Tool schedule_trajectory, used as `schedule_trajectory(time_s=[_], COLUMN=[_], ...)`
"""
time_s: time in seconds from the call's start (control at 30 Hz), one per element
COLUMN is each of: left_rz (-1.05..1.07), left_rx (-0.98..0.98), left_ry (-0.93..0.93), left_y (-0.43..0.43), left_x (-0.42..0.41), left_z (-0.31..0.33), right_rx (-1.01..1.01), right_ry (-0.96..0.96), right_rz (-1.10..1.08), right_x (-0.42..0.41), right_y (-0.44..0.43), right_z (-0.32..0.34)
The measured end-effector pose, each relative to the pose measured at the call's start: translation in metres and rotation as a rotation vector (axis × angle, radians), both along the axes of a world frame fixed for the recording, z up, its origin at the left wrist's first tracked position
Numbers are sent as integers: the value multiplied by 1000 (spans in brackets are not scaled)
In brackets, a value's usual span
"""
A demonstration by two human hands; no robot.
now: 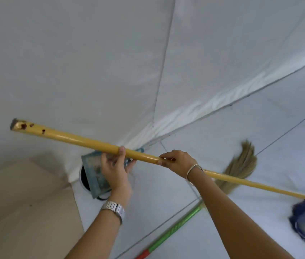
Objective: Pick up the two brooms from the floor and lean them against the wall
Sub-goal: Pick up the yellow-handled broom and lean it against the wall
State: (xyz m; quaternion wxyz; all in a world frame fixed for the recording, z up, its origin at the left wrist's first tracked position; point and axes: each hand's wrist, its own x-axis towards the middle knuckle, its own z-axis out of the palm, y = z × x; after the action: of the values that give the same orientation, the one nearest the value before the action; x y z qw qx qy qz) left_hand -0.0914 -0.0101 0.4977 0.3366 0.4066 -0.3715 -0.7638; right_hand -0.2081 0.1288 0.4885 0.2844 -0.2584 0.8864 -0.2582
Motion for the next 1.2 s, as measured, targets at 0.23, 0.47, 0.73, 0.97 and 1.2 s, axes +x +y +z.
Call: schedule_trajectory(time_s=[0.23, 0.47, 0.73, 0.97, 1.2], left_rz=[-165, -438, -706, -810, -842], left_rx=[-302, -510, -709, -860, -965], left_ry=[155, 362, 466, 532, 639], left_y=[8, 66, 164, 231, 277], left_x=[-53, -81, -65, -46, -33], left_z=[230, 443, 586, 645, 702], right_rx=[-356, -677, -895, -964, -1122], right_ry=[27, 92, 107, 160, 288], right_rz=[-174, -367, -543, -513, -533], right_x=[-31, -20, 21, 51, 68], right_y=[29, 96, 193, 252, 286], right_z=[211, 398, 510, 550, 591])
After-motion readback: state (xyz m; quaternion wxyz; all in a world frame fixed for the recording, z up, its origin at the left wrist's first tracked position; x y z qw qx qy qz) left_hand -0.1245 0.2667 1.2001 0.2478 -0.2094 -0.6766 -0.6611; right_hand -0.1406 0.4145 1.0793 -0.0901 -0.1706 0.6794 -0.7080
